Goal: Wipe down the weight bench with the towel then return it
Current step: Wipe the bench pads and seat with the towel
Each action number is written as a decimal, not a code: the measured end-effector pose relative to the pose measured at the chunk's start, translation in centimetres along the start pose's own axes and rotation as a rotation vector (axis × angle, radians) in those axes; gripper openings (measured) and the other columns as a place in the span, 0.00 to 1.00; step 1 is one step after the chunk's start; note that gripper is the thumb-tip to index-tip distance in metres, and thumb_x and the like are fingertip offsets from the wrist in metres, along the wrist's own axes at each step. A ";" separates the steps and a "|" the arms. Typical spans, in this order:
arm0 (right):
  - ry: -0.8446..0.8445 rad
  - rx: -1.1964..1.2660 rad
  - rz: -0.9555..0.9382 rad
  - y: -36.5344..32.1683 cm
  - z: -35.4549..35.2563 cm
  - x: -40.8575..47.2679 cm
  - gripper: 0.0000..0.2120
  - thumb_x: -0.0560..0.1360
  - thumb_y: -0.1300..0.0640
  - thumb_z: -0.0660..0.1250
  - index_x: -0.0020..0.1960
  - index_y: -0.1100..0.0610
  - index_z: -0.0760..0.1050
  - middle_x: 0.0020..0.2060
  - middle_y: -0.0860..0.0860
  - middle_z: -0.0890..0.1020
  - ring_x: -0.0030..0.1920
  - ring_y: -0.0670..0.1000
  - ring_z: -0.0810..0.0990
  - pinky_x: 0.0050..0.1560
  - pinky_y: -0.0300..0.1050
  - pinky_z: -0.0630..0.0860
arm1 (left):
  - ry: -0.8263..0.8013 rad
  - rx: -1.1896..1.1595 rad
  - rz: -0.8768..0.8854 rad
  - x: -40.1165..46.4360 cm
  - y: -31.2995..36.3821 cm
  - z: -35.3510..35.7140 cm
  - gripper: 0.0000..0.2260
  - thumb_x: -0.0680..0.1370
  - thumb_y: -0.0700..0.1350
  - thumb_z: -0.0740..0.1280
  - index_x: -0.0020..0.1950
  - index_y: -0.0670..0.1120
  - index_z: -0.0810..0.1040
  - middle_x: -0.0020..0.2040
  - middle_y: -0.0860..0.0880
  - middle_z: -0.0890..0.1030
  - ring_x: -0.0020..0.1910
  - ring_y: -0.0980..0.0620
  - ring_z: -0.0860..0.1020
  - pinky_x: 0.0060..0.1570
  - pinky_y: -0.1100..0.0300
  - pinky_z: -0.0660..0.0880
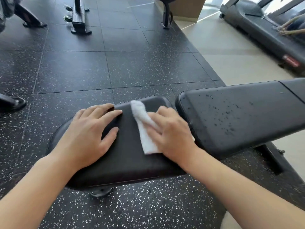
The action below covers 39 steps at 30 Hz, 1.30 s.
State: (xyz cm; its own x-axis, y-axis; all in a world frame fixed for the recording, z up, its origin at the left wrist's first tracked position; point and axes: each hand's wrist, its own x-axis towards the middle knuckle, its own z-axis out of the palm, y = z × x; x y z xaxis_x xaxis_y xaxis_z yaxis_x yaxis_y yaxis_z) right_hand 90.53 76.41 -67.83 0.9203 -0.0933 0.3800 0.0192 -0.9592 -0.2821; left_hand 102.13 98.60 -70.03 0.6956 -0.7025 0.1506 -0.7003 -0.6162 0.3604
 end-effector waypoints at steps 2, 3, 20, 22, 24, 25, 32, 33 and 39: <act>-0.120 0.055 -0.220 -3.7 0.3 -2.5 0.16 0.82 0.48 0.61 0.66 0.50 0.79 0.43 0.50 0.74 0.44 0.56 0.72 0.44 0.55 0.73 | -0.013 -0.081 0.009 0.6 -0.7 -0.1 0.25 0.78 0.53 0.56 0.74 0.56 0.75 0.74 0.51 0.75 0.73 0.45 0.72 0.73 0.42 0.68; -0.143 0.070 -0.290 -4.8 0.3 -3.5 0.16 0.82 0.49 0.62 0.65 0.52 0.79 0.43 0.51 0.75 0.43 0.57 0.72 0.43 0.55 0.72 | -0.026 -0.113 0.003 0.9 -1.1 -0.3 0.24 0.78 0.52 0.56 0.74 0.57 0.75 0.74 0.52 0.75 0.72 0.46 0.73 0.73 0.43 0.68; -0.095 0.074 -0.255 -1.7 0.0 -2.1 0.14 0.80 0.48 0.66 0.58 0.54 0.83 0.42 0.51 0.76 0.44 0.56 0.75 0.43 0.54 0.75 | -0.002 -0.094 0.003 1.2 -1.6 -0.1 0.22 0.81 0.49 0.58 0.75 0.56 0.75 0.74 0.52 0.76 0.70 0.46 0.74 0.71 0.48 0.68; 0.015 0.002 -0.028 2.6 -0.7 0.1 0.15 0.77 0.44 0.65 0.56 0.51 0.83 0.41 0.48 0.74 0.45 0.56 0.76 0.46 0.56 0.77 | -0.017 -0.079 -0.004 0.9 -1.6 -0.1 0.22 0.81 0.50 0.57 0.76 0.57 0.74 0.75 0.52 0.75 0.72 0.46 0.73 0.72 0.44 0.68; 0.070 -0.015 0.169 5.5 -1.4 1.5 0.15 0.76 0.44 0.65 0.55 0.51 0.83 0.39 0.47 0.72 0.43 0.55 0.76 0.45 0.57 0.77 | -0.022 -0.085 -0.007 0.9 -1.7 -0.1 0.22 0.81 0.51 0.57 0.76 0.57 0.74 0.75 0.52 0.75 0.73 0.46 0.73 0.73 0.43 0.68; 0.070 -0.011 0.195 5.2 -1.4 1.5 0.14 0.76 0.45 0.65 0.54 0.51 0.83 0.39 0.48 0.72 0.42 0.55 0.76 0.44 0.57 0.77 | -0.024 -0.088 -0.010 0.9 -1.7 -0.1 0.22 0.81 0.52 0.57 0.76 0.57 0.74 0.75 0.52 0.75 0.73 0.46 0.73 0.73 0.43 0.68; -0.164 0.133 -0.370 -4.4 0.5 -1.7 0.13 0.80 0.48 0.64 0.58 0.53 0.81 0.41 0.51 0.76 0.42 0.56 0.73 0.39 0.53 0.72 | -0.023 -0.134 -0.010 1.2 -1.8 -0.1 0.23 0.79 0.53 0.57 0.74 0.57 0.75 0.74 0.53 0.75 0.71 0.46 0.74 0.72 0.42 0.69; -0.144 0.117 -0.287 -3.0 0.5 -0.9 0.14 0.79 0.46 0.65 0.58 0.51 0.83 0.42 0.50 0.76 0.44 0.55 0.74 0.42 0.53 0.73 | -0.022 -0.121 -0.009 1.2 -1.8 -0.1 0.23 0.80 0.53 0.57 0.74 0.57 0.75 0.74 0.53 0.75 0.71 0.46 0.74 0.72 0.41 0.69; 0.042 -0.026 0.203 4.4 0.2 3.5 0.16 0.77 0.45 0.62 0.60 0.47 0.81 0.42 0.48 0.75 0.46 0.55 0.76 0.48 0.57 0.77 | -0.009 -0.082 -0.014 1.0 -1.4 -0.1 0.23 0.80 0.53 0.56 0.74 0.56 0.75 0.74 0.52 0.76 0.72 0.46 0.74 0.72 0.42 0.69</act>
State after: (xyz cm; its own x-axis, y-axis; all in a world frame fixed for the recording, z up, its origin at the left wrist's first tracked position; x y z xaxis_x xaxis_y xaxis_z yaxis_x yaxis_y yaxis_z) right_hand 93.87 71.88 -67.94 0.8872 -0.2962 0.3538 -0.1759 -0.9259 -0.3342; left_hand 103.82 98.86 -70.30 0.7033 -0.6975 0.1373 -0.6750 -0.5946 0.4368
